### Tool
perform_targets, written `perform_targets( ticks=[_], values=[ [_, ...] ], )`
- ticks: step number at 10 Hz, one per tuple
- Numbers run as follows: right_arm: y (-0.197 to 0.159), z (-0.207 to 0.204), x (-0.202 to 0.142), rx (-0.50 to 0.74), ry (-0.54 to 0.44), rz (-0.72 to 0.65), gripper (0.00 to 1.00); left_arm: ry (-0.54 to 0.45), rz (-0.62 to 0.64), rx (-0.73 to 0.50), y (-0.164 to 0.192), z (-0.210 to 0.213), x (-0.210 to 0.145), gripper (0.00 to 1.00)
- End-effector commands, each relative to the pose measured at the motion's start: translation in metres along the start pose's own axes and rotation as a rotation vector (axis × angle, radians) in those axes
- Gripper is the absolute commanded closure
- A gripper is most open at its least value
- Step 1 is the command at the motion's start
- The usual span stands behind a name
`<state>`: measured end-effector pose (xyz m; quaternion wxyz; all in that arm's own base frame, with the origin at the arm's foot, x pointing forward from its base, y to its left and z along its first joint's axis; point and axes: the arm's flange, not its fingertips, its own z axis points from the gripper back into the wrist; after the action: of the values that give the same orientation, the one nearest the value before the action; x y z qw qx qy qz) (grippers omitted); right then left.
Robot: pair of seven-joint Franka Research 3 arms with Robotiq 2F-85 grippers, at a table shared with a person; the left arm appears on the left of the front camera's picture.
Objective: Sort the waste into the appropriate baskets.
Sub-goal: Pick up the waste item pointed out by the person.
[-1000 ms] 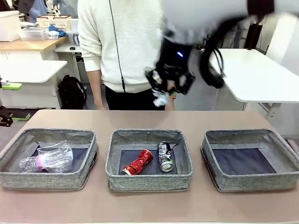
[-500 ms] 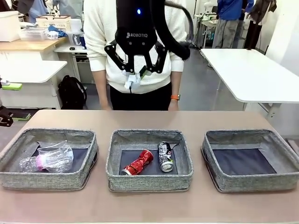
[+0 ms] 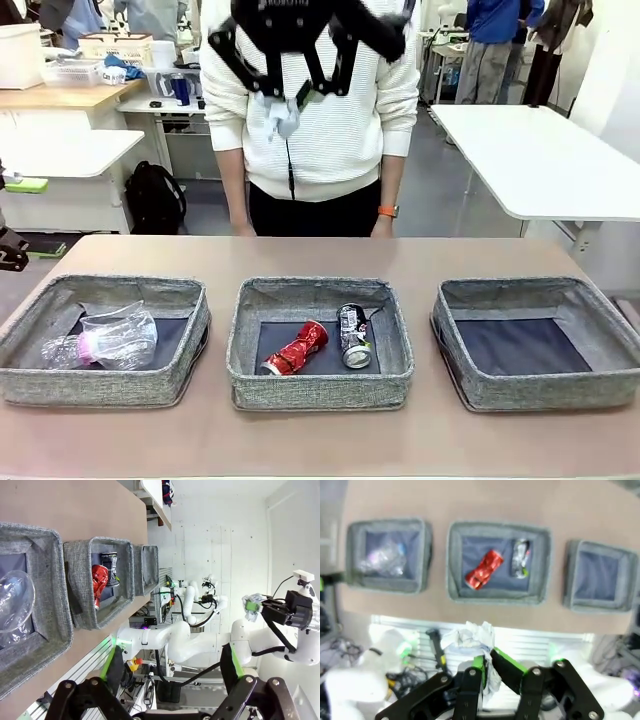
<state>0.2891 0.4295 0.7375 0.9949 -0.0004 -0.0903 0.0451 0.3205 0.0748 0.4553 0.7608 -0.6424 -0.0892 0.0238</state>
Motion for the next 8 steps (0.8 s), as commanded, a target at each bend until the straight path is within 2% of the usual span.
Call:
perform_targets(
  ticks=[1,3,4,5,8],
  values=[
    [0.016,0.022,0.010,-0.048,-0.062,-0.041,0.93,-0.008,-0.022,-0.025,-0.002,-0.002,-0.001,0.00],
    [0.020,0.023,0.017,-0.046,-0.074,-0.079,0.93,-0.008,-0.022,-0.025,-0.002,-0.002,-0.001,0.00],
    [0.017,0.021,0.021,-0.058,-0.126,-0.090,0.93,-0.008,-0.022,-0.025,-0.002,-0.002,-0.001,0.00],
    [0.003,0.018,0.010,-0.024,-0.069,-0.027,0.93,-0.008,-0.022,-0.025,-0.002,-0.002,-0.001,0.00],
    [0.003,0.018,0.010,-0.024,-0.069,-0.027,0.93,-0.008,-0.022,-0.025,-0.002,-0.002,-0.001,0.00]
  ],
)
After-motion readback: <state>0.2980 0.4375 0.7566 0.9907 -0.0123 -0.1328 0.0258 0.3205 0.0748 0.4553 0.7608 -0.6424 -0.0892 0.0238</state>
